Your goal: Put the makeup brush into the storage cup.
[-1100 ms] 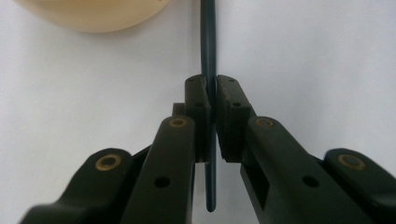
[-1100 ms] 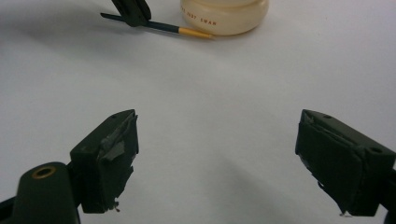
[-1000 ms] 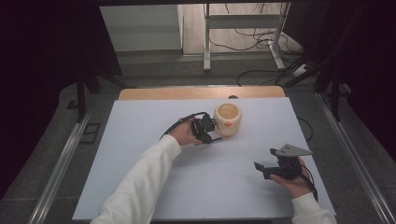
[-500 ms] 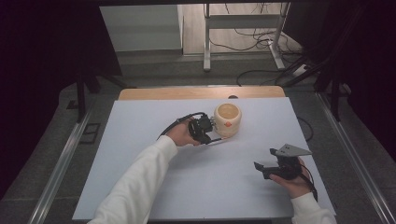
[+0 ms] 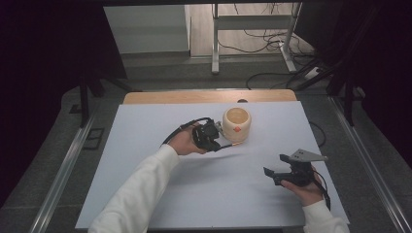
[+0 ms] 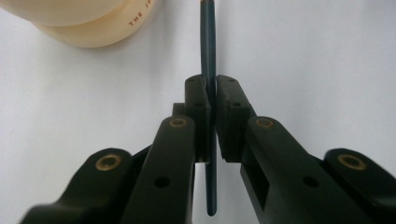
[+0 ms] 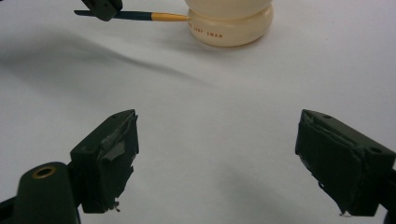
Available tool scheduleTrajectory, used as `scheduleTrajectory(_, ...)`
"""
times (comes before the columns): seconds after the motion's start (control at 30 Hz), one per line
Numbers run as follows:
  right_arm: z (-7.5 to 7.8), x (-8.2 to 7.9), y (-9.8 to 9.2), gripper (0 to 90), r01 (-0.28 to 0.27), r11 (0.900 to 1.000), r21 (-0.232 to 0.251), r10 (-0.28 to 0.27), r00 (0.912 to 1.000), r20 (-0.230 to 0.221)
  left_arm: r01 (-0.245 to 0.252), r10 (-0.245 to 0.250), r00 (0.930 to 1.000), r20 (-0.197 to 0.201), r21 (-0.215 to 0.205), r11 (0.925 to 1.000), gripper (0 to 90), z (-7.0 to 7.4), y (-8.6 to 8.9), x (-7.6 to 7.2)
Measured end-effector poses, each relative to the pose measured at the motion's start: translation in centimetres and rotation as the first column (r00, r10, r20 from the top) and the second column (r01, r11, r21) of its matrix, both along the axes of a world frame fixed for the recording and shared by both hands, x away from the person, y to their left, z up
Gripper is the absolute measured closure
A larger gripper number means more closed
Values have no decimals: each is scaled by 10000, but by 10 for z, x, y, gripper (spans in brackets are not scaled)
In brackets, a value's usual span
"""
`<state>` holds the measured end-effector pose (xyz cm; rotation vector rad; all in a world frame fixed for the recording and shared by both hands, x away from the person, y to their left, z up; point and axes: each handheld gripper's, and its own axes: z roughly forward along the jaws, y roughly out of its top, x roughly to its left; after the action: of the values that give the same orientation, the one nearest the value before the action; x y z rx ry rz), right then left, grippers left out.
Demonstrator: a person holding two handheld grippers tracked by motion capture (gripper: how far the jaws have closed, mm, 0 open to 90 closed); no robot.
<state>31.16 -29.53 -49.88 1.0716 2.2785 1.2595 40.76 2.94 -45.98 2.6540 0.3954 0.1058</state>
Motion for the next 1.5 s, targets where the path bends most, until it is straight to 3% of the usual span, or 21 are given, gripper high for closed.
scheduleTrajectory(0.4,-1,0,3,141,59,10000,-59,-59,10000,-35,-197,206,9995,231,-403,9990,846,14,19,-18)
scheduleTrajectory(0.73,-1,-1,8,141,-67,9999,-134,66,9999,-80,-362,386,9988,309,-744,9966,846,14,33,-31)
scheduleTrajectory(1.07,1,-3,17,140,-265,9996,87,267,9995,-169,-578,612,9978,251,-1193,9912,846,11,47,-45)
scheduleTrajectory(1.5,2,-7,34,143,-544,9983,187,545,9985,-97,-726,765,9968,220,-1447,9868,846,9,56,-58)
